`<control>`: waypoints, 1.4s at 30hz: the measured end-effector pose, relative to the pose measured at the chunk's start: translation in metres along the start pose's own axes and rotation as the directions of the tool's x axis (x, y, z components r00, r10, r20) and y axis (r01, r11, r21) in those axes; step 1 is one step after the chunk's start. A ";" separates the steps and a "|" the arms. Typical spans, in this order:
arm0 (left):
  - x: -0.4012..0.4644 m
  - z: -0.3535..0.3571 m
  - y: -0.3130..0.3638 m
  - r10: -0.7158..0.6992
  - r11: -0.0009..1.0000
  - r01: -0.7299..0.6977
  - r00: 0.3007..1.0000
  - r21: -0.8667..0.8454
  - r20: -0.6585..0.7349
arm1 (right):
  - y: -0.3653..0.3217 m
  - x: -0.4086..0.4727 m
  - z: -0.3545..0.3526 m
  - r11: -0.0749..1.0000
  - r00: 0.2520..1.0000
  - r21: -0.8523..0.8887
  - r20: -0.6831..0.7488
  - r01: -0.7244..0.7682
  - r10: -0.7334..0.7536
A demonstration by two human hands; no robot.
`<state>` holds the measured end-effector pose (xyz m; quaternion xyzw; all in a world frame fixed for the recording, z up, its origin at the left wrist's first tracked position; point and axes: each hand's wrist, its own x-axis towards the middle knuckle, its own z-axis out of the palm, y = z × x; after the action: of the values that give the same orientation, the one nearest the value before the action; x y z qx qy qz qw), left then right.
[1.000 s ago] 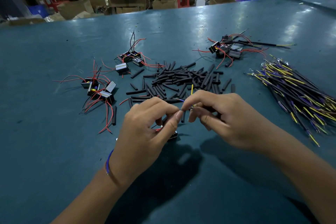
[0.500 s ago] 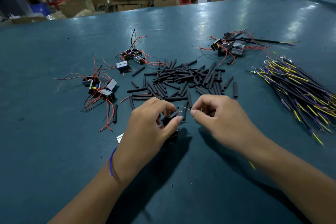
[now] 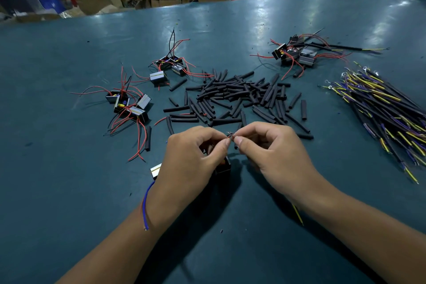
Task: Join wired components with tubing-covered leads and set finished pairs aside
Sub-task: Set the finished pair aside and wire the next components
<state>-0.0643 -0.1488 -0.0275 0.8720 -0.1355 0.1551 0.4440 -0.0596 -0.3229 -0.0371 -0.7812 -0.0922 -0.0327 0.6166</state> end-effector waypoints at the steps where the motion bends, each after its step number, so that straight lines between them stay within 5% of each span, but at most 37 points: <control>1: 0.000 0.000 0.000 -0.010 1.000 0.010 1.000 -0.020 -0.002 | 0.000 0.000 0.001 1.000 1.000 0.000 -0.002 0.003 -0.003; 8: -0.001 0.001 -0.001 -0.094 0.980 0.092 0.996 -0.175 -0.005 | 0.000 0.001 0.005 0.999 0.999 -0.009 -0.031 0.044 -0.045; 29: -0.002 0.003 0.004 -0.199 0.940 0.180 0.979 -0.289 -0.037 | 0.005 0.005 0.007 0.985 0.999 0.174 0.051 -0.001 -0.008; 42: -0.003 0.004 0.003 -0.203 0.930 0.196 0.979 -0.312 0.010 | 0.004 0.004 0.006 0.998 0.998 0.021 0.020 0.057 -0.057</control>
<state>-0.0671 -0.1535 -0.0288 0.7986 -0.0639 0.0955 0.5908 -0.0555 -0.3174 -0.0418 -0.7722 -0.1210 -0.0413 0.6224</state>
